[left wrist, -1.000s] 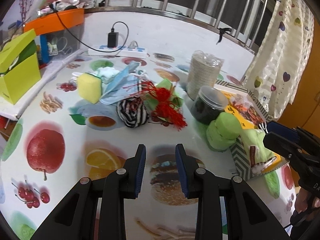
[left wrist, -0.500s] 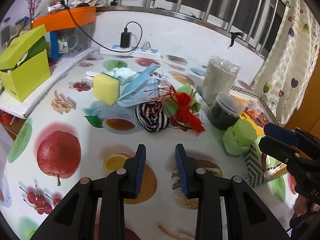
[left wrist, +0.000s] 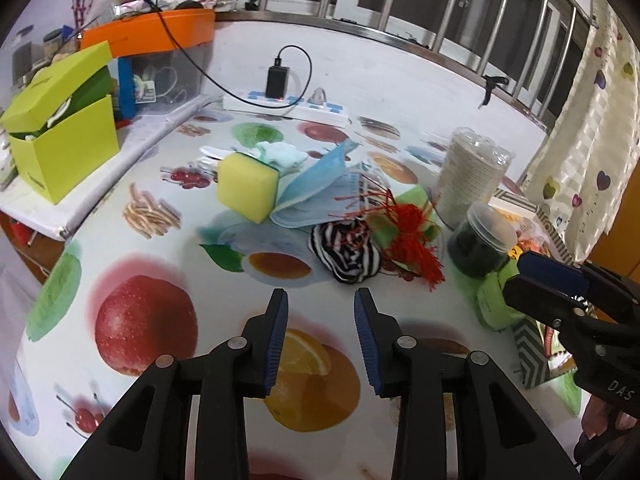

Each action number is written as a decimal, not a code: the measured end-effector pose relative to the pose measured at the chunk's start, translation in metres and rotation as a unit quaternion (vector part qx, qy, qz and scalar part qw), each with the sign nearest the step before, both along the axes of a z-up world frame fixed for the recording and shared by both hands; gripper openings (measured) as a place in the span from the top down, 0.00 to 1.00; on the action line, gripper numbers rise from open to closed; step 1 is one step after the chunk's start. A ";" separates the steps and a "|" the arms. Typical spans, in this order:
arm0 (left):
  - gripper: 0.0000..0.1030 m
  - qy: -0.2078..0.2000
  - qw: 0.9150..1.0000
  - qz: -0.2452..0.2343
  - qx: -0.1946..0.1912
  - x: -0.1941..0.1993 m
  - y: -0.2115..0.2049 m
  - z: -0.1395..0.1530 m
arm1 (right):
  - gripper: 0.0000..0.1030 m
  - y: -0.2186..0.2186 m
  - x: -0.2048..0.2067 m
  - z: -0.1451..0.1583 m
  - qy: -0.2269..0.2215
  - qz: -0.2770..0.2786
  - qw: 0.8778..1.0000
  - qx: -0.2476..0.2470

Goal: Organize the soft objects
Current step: 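Grasp the yellow sponge with the left gripper while the right grasps the red tassel, then carry the sponge to the box with the left gripper while the right carries the tassel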

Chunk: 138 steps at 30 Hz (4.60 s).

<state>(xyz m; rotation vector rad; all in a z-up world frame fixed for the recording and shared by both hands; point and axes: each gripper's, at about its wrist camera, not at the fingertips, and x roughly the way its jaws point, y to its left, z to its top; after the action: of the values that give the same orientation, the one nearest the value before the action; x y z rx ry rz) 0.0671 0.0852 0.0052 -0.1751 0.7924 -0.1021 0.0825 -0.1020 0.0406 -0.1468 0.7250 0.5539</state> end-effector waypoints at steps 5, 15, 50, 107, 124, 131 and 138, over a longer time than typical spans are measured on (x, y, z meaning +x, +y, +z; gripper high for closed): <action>0.65 -0.002 1.000 0.008 0.000 0.007 0.009 0.001 | 0.62 0.011 0.014 -0.007 0.010 -0.007 1.000 -0.005; 0.58 0.002 1.000 0.021 0.002 0.031 0.029 -0.003 | 0.62 0.029 0.042 -0.024 0.028 -0.024 0.999 -0.024; 0.81 0.012 0.999 0.042 -0.013 0.116 0.050 -0.035 | 0.81 0.048 0.084 -0.060 0.046 -0.066 0.993 -0.083; 0.84 -0.074 0.996 -0.045 0.017 -0.029 -0.049 0.053 | 0.86 -0.025 -0.029 0.025 -0.043 -0.043 0.998 0.035; 0.84 -0.078 0.993 -0.087 0.021 -0.024 -0.090 0.058 | 0.86 -0.060 -0.031 0.031 -0.051 -0.079 0.994 0.047; 0.84 -0.078 0.991 -0.110 0.014 -0.017 -0.112 0.058 | 0.86 -0.082 -0.030 0.031 -0.051 -0.107 0.992 0.048; 0.84 -0.078 0.988 -0.134 0.008 -0.010 -0.135 0.057 | 0.86 -0.105 -0.028 0.030 -0.048 -0.137 0.988 0.047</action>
<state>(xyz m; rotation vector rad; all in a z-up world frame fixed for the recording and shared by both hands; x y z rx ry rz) 0.0573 -0.0495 0.0627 -0.0437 0.6563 -0.3599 0.0546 -0.2068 0.0702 0.0141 0.6122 0.3153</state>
